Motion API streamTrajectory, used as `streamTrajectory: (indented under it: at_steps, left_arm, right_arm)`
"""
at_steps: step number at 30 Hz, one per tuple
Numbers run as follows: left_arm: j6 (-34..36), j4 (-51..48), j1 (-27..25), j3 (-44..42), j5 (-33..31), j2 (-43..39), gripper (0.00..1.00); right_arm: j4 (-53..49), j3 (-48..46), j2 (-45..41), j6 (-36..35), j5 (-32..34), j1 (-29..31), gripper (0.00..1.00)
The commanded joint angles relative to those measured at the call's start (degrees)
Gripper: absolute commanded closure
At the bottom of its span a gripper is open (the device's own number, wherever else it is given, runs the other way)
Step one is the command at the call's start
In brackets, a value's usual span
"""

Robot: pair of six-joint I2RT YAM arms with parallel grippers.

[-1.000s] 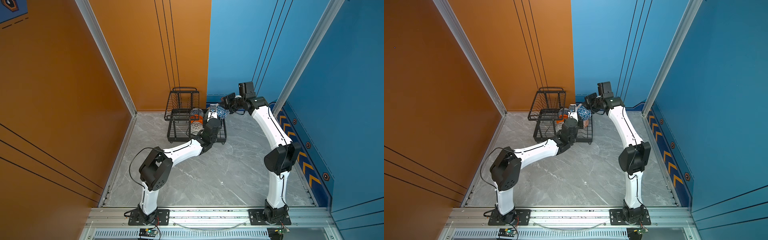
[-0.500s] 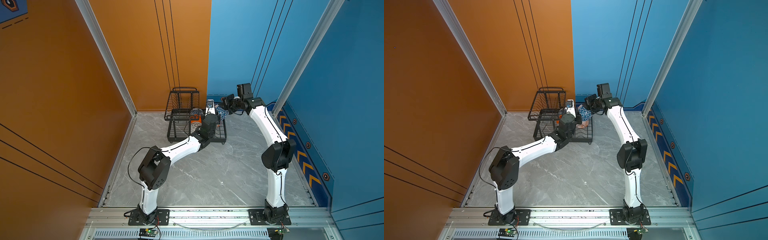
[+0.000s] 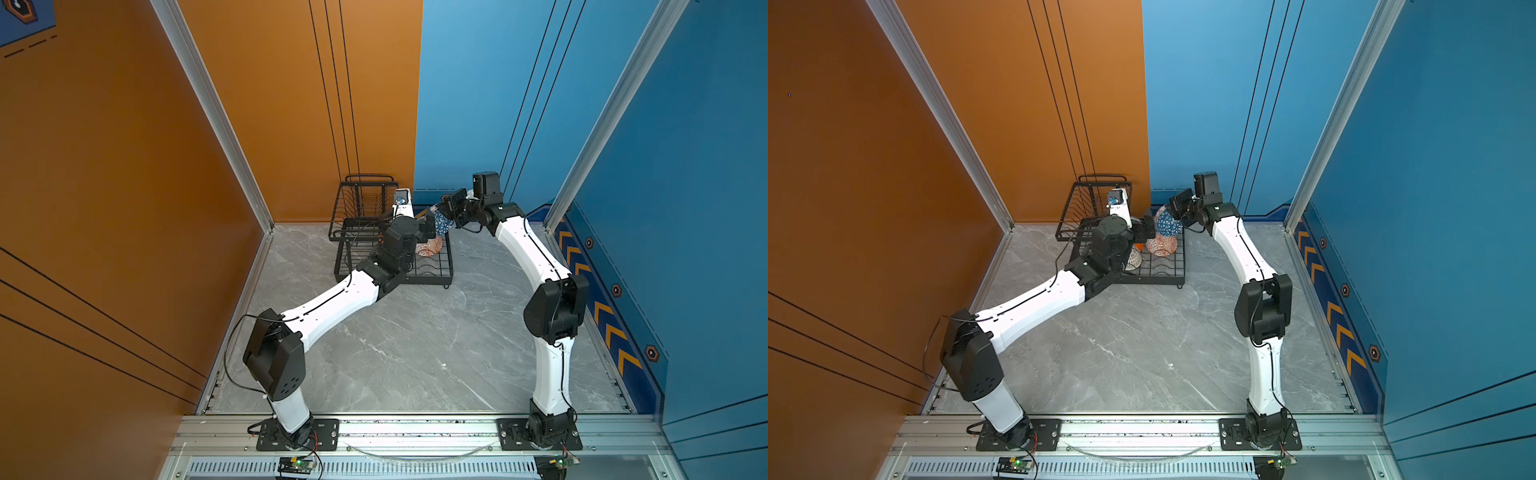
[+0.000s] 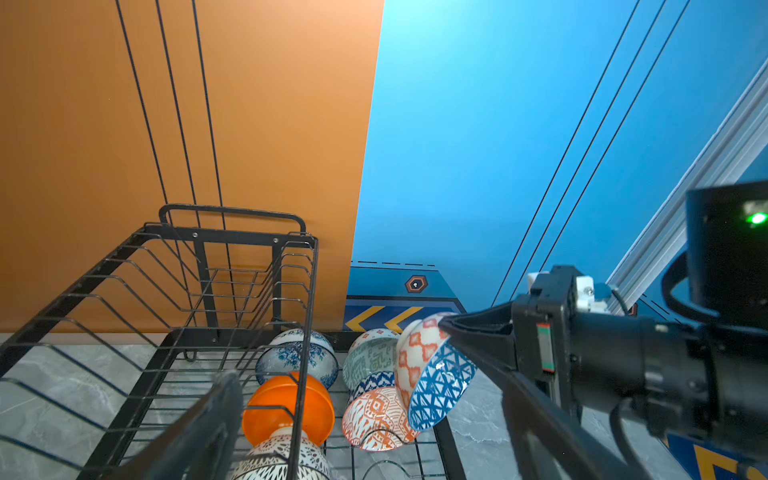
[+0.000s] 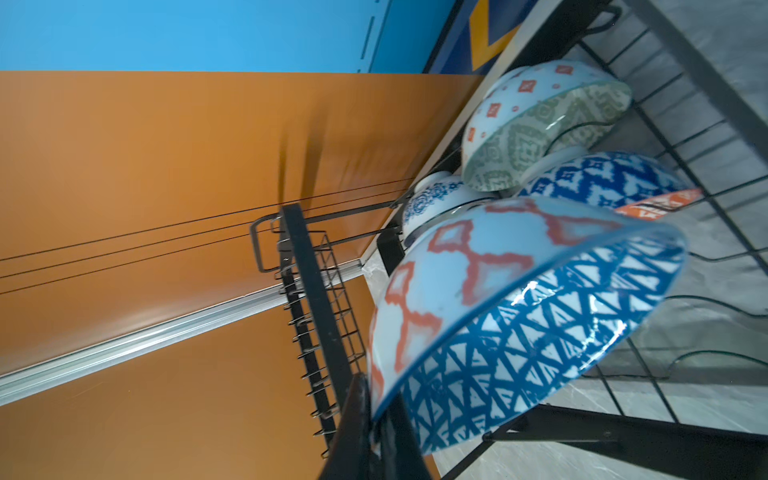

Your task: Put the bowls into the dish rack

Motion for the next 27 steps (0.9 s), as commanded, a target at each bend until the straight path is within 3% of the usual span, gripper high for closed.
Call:
streamTrajectory:
  at_steps: [1,11,27]
  left_arm:
    - [-2.2,-9.5,1.0,2.0,2.2,-1.8,0.02]
    - [-7.8,-20.1,6.8,2.0,10.4,-7.0,0.02]
    - [-11.9,-24.5,14.2,-1.6,19.7,-12.3,0.02]
  right_arm:
    - [8.1,-2.5,-4.8,-0.2,1.7,0.1,1.0]
    - [21.0,-19.8,-11.8,0.8,9.7,2.2,1.0]
    - [33.5,-31.0,-13.3,3.4,23.4,8.7,1.0]
